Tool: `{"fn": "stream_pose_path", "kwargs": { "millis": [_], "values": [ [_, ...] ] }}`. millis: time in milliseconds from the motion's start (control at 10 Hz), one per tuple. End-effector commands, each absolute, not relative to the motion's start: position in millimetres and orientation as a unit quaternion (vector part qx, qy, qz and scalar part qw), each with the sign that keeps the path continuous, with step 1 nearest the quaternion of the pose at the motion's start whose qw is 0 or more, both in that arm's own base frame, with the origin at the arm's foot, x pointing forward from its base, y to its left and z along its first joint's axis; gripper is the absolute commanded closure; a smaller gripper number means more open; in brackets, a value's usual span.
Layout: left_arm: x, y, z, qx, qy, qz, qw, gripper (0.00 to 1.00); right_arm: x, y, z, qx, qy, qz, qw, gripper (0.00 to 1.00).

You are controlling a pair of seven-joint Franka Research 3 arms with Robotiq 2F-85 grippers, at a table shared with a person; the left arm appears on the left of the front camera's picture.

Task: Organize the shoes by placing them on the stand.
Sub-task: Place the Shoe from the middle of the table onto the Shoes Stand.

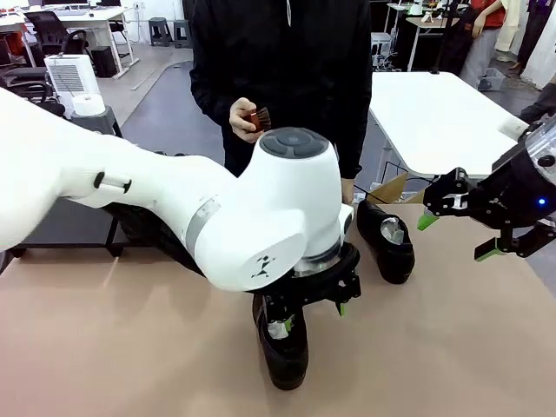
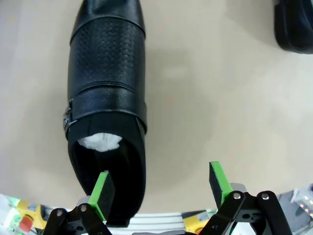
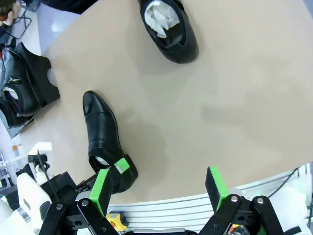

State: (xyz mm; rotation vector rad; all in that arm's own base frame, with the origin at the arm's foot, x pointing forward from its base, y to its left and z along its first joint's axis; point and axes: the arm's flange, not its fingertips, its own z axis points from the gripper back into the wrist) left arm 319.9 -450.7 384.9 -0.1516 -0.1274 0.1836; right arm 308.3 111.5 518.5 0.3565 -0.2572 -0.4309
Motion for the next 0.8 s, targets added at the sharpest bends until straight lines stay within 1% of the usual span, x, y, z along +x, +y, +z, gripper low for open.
{"fn": "stream_pose_path", "kwargs": {
  "millis": [0,100,200,400,600,700],
  "values": [
    [318.8,-467.8,379.3,-0.079,-0.086,0.106,0.988,0.0,309.0,110.8,518.5,0.186,-0.123,-0.205,0.953,0.0],
    [319.7,-473.7,375.7,-0.093,-0.093,0.101,0.986,0.0,309.0,110.8,518.5,0.186,-0.123,-0.205,0.953,0.0],
    [321.9,-476.7,368.8,-0.09,-0.107,0.081,0.987,0.0,309.0,110.8,518.5,0.186,-0.123,-0.205,0.953,0.0],
    [326.7,-477.2,350.3,-0.061,-0.104,0.056,0.991,0.0,309.0,110.8,518.5,0.186,-0.123,-0.205,0.953,0.0],
    [329.7,-477.3,346.9,-0.065,-0.108,0.045,0.991,0.0,309.0,110.8,518.5,0.186,-0.123,-0.205,0.953,0.0],
    [331.5,-477.2,344.2,-0.067,-0.098,0.038,0.992,0.0,309.0,110.8,518.5,0.186,-0.123,-0.205,0.953,0.0]
  ]
}}
